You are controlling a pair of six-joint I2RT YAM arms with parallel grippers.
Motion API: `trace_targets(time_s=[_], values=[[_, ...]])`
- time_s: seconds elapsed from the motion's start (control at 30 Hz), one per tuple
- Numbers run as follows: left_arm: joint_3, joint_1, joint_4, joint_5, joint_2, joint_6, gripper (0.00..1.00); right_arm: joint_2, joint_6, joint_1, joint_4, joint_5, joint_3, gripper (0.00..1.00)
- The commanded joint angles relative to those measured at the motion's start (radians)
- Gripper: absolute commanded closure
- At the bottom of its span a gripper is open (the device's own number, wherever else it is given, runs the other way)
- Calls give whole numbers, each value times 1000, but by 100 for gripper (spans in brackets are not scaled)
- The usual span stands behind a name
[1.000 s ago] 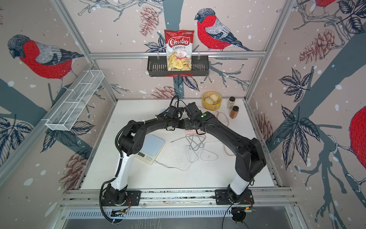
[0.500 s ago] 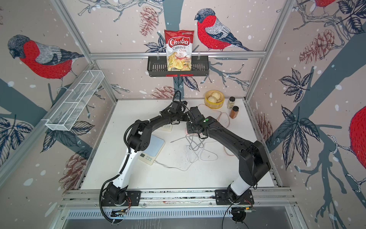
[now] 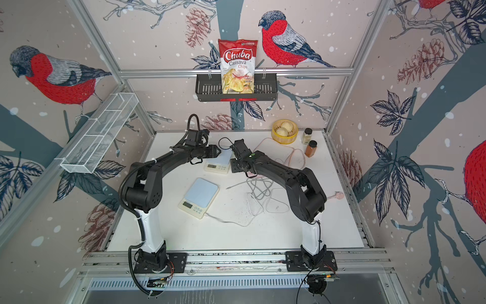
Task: Charge the electronic scale
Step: Pick up the electronic scale at the center of the board.
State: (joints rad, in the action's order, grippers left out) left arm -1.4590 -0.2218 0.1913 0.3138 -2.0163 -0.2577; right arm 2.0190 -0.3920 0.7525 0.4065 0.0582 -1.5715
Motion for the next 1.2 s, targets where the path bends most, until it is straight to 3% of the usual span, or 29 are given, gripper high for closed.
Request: trace_targets(time_s=[0.0,0.17,0.43,0.73,0.9,1.17], values=[[8,50,14,51,-19,12,39,114,-144,3,-15,-57,-122,44],[-21,115,1,178,-103,-6,39,297,-204,-16,32,-90,-321,46],[37,120,-57,299,-140,-46,39,383,-251,-79,-26,-161,-344,52],[296,148,-236,404,12,-148,34,327,-252,-83,-127,-234,-115,64],[333,166,-276,496,-10,-187,33,290,-257,-113,-185,-279,4,65],[365,167,-509,616,-53,-377,33,290,-260,-130,-266,-367,73,64]])
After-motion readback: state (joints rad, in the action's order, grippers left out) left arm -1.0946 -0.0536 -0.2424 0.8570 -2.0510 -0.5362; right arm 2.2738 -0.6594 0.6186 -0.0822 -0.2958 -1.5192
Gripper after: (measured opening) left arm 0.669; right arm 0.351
